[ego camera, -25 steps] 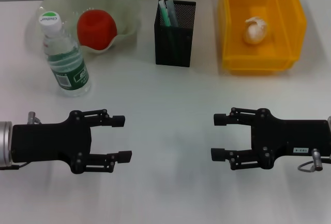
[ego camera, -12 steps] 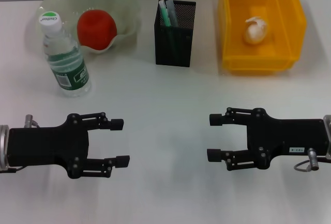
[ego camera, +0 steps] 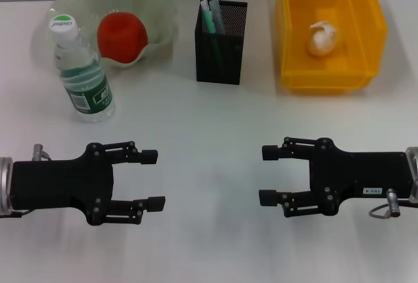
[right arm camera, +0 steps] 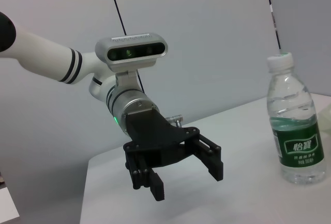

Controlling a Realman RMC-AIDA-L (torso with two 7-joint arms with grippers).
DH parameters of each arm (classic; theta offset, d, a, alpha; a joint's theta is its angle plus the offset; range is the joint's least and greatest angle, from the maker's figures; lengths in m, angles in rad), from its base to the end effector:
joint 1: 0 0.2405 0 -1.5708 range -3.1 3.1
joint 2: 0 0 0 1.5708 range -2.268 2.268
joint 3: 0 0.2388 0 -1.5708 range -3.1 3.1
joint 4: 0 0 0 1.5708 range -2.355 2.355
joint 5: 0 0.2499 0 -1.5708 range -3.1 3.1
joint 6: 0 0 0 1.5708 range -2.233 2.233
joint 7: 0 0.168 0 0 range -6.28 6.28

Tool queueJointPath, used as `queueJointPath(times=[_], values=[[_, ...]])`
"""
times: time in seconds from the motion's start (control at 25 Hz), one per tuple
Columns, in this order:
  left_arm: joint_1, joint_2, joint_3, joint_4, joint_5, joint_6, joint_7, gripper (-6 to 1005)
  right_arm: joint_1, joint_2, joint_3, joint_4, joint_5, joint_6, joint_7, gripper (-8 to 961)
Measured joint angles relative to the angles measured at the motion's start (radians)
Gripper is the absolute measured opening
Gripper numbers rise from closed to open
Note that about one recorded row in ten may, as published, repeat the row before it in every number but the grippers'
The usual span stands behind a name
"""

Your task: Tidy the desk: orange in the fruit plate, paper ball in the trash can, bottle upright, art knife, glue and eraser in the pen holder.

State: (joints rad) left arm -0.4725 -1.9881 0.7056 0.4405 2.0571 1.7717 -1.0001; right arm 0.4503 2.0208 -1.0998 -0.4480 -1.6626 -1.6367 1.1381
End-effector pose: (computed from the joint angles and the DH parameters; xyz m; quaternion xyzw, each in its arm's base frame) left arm -0.2955 0.2919 -0.0194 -0.9605 -0.1045 -0.2546 0.0406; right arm 0.2635 0.3002 -0.0572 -0.9453 0.1533 0.2871 0.0233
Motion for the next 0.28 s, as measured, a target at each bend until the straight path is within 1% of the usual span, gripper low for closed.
queueJointPath(times=[0.28], values=[[0.0, 0.0, 0.0, 0.0, 0.0, 0.0, 0.0, 785, 0.003, 0.004, 0.004, 0.0, -0.003, 0.0, -0.001, 818]])
